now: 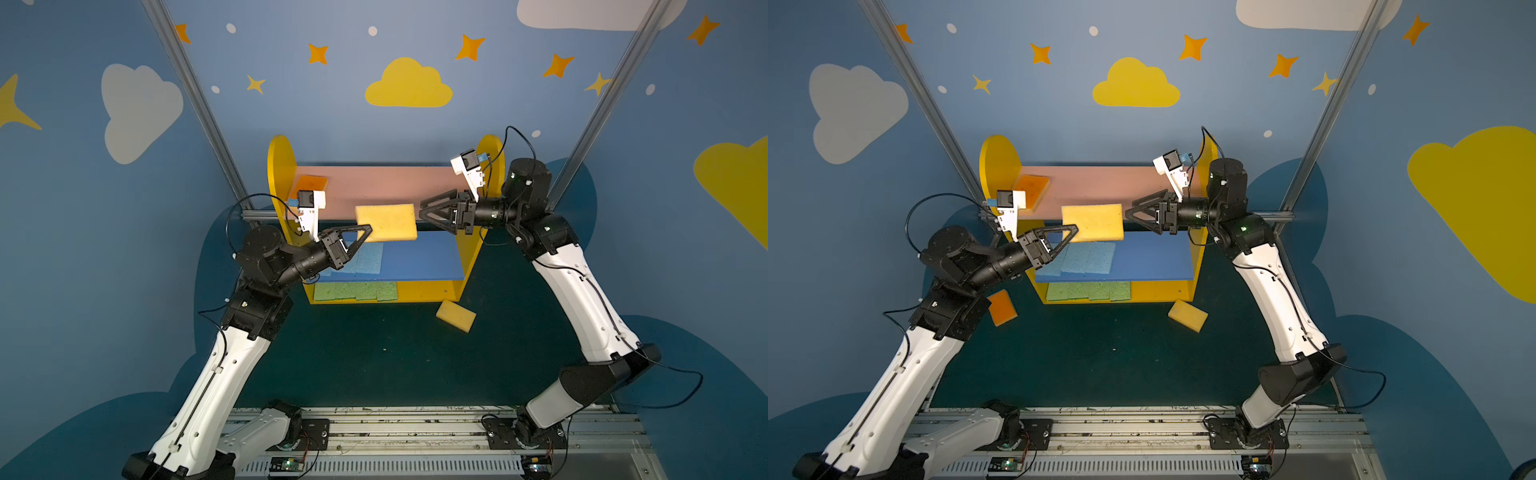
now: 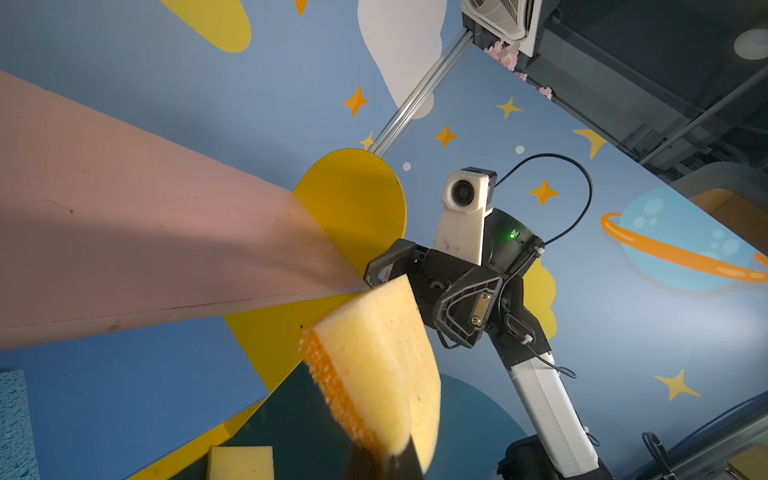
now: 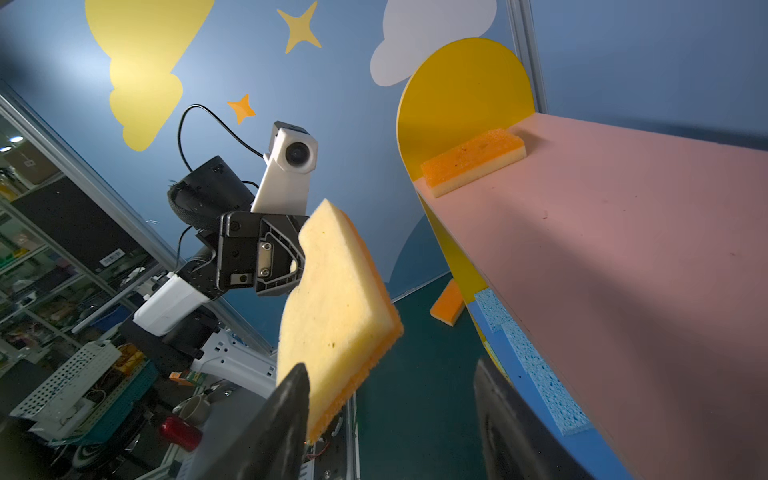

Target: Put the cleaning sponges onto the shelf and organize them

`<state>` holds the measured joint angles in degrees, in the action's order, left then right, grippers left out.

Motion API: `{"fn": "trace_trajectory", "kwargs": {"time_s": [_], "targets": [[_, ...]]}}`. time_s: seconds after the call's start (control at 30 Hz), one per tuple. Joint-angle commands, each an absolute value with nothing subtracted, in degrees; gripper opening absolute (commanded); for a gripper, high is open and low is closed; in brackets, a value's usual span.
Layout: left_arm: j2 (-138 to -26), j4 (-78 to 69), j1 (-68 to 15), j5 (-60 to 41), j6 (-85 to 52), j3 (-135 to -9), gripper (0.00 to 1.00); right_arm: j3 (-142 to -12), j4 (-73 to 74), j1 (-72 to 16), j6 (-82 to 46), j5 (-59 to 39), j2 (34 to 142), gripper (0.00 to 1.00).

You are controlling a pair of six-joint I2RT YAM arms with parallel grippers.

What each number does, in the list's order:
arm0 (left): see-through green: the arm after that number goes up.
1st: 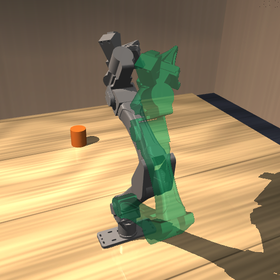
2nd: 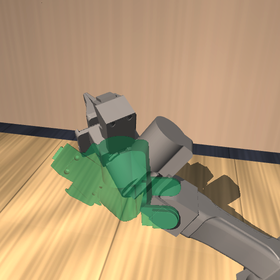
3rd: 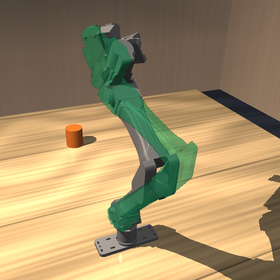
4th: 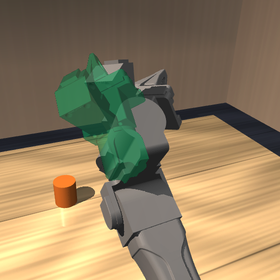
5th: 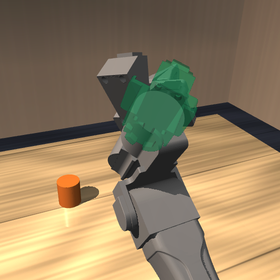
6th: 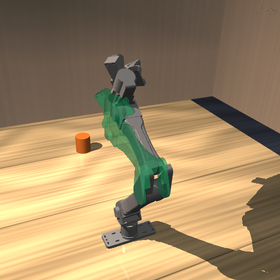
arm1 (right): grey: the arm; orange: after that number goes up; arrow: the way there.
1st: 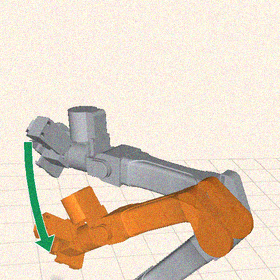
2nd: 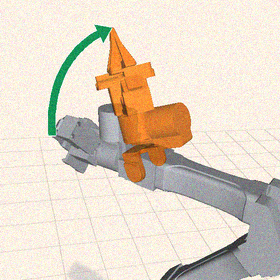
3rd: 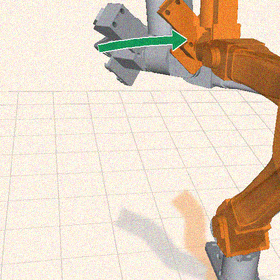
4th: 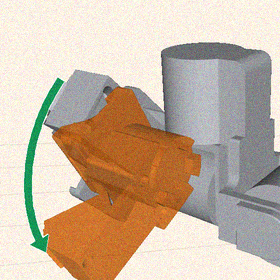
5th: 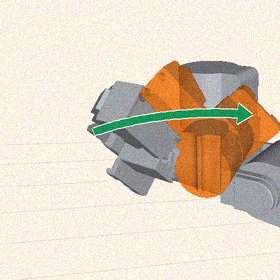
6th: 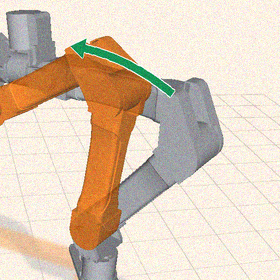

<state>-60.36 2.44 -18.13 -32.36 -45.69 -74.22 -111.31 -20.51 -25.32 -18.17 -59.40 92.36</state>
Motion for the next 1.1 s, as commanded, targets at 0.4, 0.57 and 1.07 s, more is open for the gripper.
{"fn": "trace_trajectory", "kwargs": {"time_s": [0.4,0.57,1.07], "targets": [[-62.11,-2.94,-17.08,-33.99,-47.14,-73.59,0.03,-115.44,-16.62,-27.86,-23.36,-64.51,97.38,0.5],[-61.66,-2.49,-16.83,-33.25,-46.19,-72.52,0.03,-113.82,-15.17,-27.51,-23.62,-64.73,96.19,0.61],[-62.19,-4.45,-15.12,-32.95,-47.97,-71.26,0.03,-108.85,-8.5,-26.98,-28.71,-67.17,94.22,0.62]]}}
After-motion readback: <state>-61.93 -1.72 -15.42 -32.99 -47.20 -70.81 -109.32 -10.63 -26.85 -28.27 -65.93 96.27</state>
